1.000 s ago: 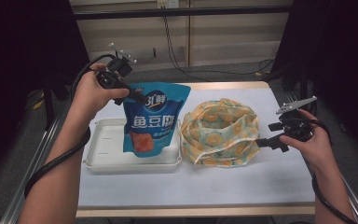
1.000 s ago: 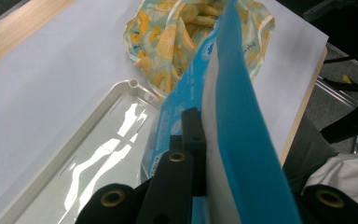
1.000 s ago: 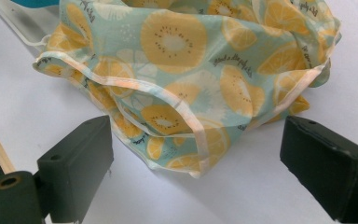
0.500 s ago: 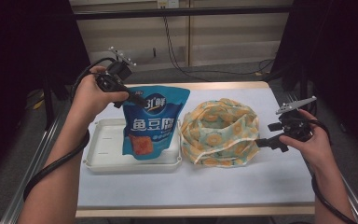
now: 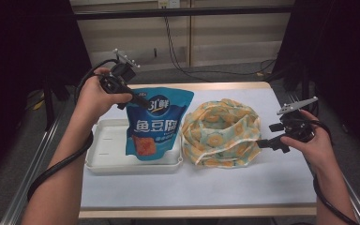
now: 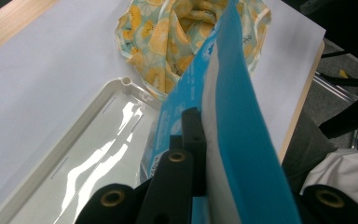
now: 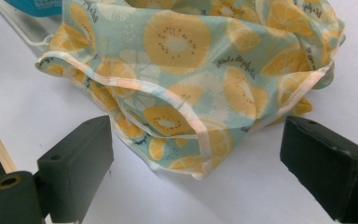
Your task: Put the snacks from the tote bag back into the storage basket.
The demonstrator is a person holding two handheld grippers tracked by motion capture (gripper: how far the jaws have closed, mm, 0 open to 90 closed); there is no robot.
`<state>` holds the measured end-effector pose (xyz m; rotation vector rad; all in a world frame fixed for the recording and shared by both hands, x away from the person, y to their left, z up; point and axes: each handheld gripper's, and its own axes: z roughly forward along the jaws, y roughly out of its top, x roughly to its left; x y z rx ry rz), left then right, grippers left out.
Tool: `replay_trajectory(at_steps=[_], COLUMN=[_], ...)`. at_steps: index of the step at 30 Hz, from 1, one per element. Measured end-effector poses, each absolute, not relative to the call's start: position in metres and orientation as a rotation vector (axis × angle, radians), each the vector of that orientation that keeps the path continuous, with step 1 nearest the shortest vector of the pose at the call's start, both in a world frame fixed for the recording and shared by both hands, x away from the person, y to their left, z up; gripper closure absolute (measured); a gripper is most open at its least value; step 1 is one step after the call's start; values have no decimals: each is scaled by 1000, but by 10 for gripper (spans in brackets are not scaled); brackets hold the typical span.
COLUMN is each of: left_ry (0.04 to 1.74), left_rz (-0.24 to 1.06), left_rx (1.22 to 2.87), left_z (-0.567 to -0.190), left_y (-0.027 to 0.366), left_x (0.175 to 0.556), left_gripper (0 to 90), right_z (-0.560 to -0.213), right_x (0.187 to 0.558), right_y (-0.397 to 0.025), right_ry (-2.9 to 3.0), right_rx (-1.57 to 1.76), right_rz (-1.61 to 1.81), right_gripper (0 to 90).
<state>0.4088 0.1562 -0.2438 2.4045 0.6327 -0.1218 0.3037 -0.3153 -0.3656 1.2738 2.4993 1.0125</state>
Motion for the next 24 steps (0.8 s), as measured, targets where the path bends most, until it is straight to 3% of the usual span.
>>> replay_trajectory(at_steps=[24], left_ry=[553], left_rz=[-145], left_rx=[2434], left_z=[-255], left_y=[140], left_x=[414], left_gripper=[900], right_z=[-366], right_x=[304], right_y=[-314], right_ry=[2502], right_rx=[1271], right_rz=[1001], right_gripper=[88])
